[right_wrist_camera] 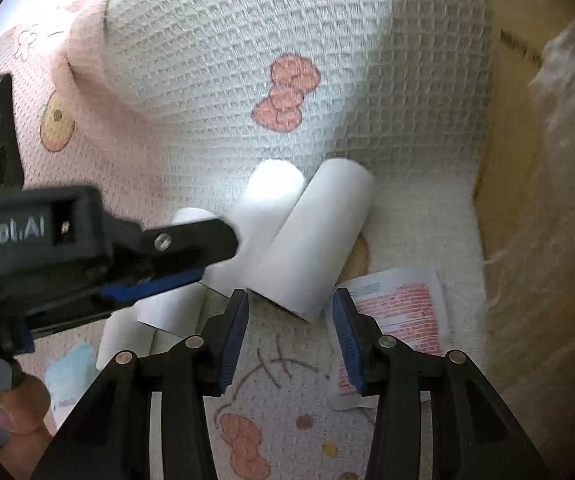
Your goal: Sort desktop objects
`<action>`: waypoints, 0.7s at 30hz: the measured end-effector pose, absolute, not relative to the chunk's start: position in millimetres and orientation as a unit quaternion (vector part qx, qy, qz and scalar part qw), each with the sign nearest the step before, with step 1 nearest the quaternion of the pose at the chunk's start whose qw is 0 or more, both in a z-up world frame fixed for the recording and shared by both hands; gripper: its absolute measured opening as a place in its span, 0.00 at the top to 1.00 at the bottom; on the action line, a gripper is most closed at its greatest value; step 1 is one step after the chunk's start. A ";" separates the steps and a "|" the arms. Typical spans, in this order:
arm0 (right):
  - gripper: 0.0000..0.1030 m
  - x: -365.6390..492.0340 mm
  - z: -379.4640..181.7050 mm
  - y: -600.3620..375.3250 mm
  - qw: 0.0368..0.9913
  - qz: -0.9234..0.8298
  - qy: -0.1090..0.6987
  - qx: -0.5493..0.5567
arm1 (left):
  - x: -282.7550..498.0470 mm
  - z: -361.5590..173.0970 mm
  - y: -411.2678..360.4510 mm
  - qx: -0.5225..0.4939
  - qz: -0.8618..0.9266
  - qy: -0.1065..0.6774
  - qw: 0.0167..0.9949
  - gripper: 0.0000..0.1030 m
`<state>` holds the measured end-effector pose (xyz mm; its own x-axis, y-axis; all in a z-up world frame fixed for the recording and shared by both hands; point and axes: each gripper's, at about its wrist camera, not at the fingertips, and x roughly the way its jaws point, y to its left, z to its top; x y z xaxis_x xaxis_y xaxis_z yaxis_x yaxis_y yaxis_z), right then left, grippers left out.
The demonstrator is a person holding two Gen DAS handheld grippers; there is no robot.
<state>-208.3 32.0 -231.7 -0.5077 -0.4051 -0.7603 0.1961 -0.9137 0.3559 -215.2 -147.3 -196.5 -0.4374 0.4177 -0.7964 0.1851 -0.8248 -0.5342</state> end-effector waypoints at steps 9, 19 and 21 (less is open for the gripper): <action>0.57 -216.6 -237.6 28.6 0.181 -0.862 -0.106 0.461 | -236.9 -204.6 -149.3 -0.564 0.776 -0.271 0.082 0.67; 0.50 -217.6 -243.4 27.9 0.196 -0.862 -0.111 0.454 | -232.3 -209.3 -152.3 -0.583 0.765 -0.263 0.076 0.65; 0.50 -216.9 -244.2 26.4 0.202 -0.860 -0.108 0.456 | -226.3 -206.8 -153.2 -0.581 0.770 -0.252 0.077 0.65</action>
